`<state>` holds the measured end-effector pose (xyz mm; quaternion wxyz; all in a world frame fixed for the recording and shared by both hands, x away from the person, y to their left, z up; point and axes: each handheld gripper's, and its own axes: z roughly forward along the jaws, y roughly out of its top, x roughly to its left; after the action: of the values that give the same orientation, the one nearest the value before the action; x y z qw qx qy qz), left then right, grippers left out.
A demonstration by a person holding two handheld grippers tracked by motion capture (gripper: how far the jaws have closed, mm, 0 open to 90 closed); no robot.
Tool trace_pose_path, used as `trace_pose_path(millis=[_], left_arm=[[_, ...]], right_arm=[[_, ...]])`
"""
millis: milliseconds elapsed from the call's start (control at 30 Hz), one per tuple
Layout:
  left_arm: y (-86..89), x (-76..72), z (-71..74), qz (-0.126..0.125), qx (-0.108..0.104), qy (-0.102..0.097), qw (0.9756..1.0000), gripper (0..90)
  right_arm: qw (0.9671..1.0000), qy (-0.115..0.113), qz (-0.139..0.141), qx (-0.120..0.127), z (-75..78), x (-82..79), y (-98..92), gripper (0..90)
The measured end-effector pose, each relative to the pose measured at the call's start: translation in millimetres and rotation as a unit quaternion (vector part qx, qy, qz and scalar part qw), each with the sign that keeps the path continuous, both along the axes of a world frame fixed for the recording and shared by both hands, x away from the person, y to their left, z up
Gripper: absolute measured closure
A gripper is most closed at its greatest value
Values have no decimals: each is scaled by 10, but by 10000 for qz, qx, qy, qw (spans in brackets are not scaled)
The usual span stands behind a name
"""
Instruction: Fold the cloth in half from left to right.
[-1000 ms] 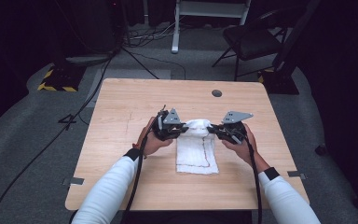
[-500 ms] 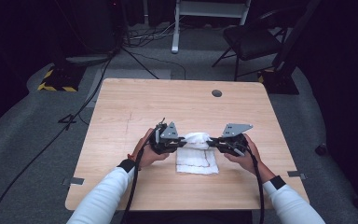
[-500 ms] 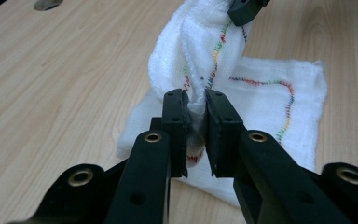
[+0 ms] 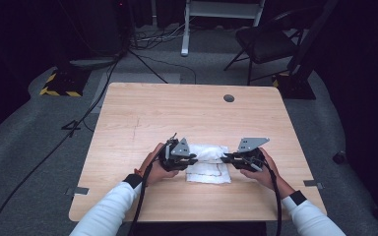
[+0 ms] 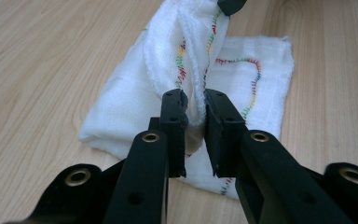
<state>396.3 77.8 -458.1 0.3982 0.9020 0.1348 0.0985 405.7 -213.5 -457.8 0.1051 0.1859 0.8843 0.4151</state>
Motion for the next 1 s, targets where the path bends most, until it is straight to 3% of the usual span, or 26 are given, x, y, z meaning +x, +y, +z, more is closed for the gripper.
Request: trace_pose_path(millis=[333, 800, 900, 1000], left_arm=[[4, -90, -54, -70, 164, 30, 9998, 844], [46, -193, -109, -100, 245, 70, 9996, 841], [29, -213, -121, -141, 326, 38, 9994, 836], [2, -260, -128, -223, 475, -164, 9985, 833]], right_arm=[[9998, 32, 109, -154, -59, -120, -25, 810], [9982, 156, 424, -393, -130, -262, -84, 839], [9980, 139, 420, -457, -140, -283, -84, 853], [9979, 142, 419, -476, -152, -292, -101, 860]])
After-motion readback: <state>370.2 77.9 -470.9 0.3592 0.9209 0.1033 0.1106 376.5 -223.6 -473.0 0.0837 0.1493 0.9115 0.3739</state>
